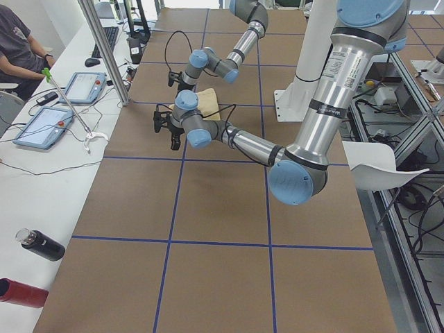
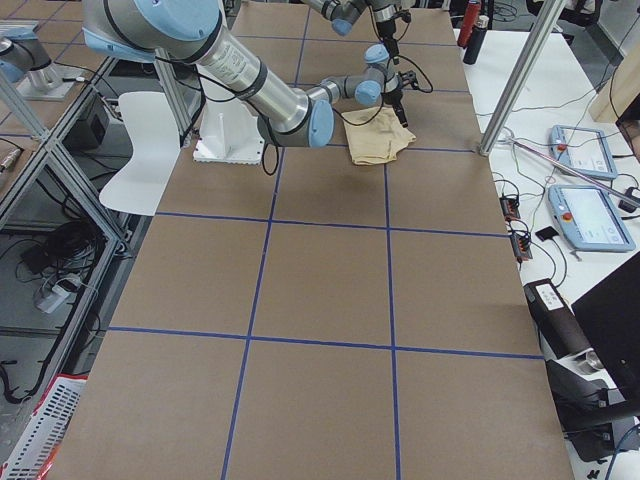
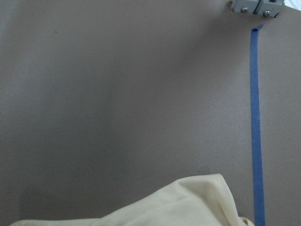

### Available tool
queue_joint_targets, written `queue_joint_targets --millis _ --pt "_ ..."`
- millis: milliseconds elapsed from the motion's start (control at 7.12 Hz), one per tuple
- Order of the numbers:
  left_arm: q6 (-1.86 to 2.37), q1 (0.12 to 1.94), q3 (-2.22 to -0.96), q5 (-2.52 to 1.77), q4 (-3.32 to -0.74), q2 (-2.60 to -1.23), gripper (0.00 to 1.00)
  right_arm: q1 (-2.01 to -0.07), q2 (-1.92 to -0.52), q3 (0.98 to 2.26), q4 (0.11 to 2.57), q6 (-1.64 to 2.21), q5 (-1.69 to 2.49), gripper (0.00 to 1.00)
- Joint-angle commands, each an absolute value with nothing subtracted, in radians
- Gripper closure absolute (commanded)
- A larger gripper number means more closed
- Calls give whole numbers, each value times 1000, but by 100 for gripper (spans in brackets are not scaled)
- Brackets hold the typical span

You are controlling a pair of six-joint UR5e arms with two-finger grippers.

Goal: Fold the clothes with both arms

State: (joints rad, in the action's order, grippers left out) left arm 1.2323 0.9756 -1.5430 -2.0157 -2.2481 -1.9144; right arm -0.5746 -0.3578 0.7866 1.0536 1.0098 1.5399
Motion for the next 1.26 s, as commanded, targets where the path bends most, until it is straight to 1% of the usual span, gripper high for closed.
queue_joint_targets --millis 0,140,281,562,702,843,983,1124 --pt "1229 1011 -1543 -2043 -2246 -1914 0 -621 -366 839 1083 1020 1634 1" --pt "1162 1023 -1546 -2078 -2246 -1913 0 -662 -433 968 1186 1019 1717 0" --pt "1085 1057 -1571 -2092 -2249 -1869 0 -698 -502 1076 1251 1016 1783 0" --pt "1025 1081 -1591 -2079 -2249 -1841 0 -774 -552 1168 1398 1005 1911 0" --pt "1013 1095 -1591 -2079 -2256 -1839 0 -796 -627 1246 1413 1002 1919 0" --pt "1005 1103 -1591 -2074 -2260 -1830 0 -848 -688 1287 1413 994 1978 0" --pt "918 1121 -1594 -2056 -2257 -1827 0 -891 -765 1361 1413 930 2018 0" --pt "840 1147 -1604 -2059 -2266 -1786 0 -923 -855 1438 1413 883 2031 0"
